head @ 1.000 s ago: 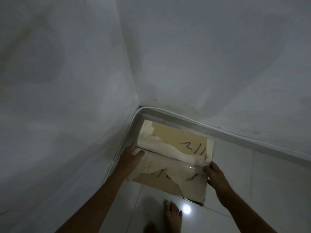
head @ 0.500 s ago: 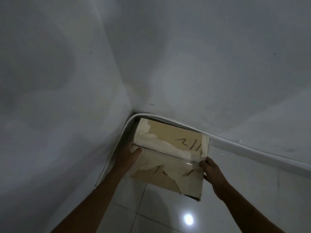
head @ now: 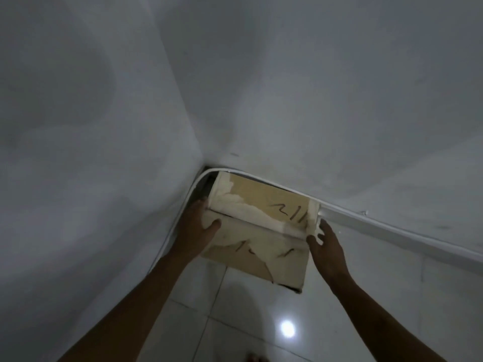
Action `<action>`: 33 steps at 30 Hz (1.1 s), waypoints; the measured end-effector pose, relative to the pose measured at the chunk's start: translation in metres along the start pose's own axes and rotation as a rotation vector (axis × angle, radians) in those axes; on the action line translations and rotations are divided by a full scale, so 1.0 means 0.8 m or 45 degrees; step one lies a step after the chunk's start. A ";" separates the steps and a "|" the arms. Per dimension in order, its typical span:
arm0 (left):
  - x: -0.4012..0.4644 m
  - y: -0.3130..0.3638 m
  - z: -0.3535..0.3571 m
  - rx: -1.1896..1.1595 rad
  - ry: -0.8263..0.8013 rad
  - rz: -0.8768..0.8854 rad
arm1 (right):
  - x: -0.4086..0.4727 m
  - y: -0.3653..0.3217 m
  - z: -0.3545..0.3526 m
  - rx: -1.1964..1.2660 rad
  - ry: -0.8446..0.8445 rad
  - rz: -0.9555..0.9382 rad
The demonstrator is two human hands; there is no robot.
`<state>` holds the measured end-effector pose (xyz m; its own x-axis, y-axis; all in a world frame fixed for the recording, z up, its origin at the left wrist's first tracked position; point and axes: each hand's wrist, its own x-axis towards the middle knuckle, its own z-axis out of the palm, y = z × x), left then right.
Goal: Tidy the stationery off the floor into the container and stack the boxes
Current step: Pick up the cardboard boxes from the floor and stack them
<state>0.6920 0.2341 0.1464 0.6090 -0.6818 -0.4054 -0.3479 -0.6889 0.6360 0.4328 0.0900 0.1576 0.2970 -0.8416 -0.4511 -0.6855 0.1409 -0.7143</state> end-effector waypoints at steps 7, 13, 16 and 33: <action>-0.123 0.132 -0.146 0.160 0.039 0.472 | -0.109 -0.186 -0.066 -0.127 -0.096 -0.632; -0.235 0.257 -0.280 0.231 0.233 0.716 | -0.215 -0.347 -0.147 -0.287 -0.126 -1.073; -0.290 0.311 -0.336 0.278 0.331 0.772 | -0.270 -0.419 -0.195 -0.363 -0.111 -1.231; -0.656 0.438 -0.469 0.270 0.710 0.284 | -0.551 -0.595 -0.343 -0.598 -0.590 -1.859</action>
<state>0.5183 0.4429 0.8286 0.7652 -0.6233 0.1609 -0.6080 -0.6175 0.4990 0.4457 0.2507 0.8438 0.9568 0.1298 0.2602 0.2446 -0.8433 -0.4785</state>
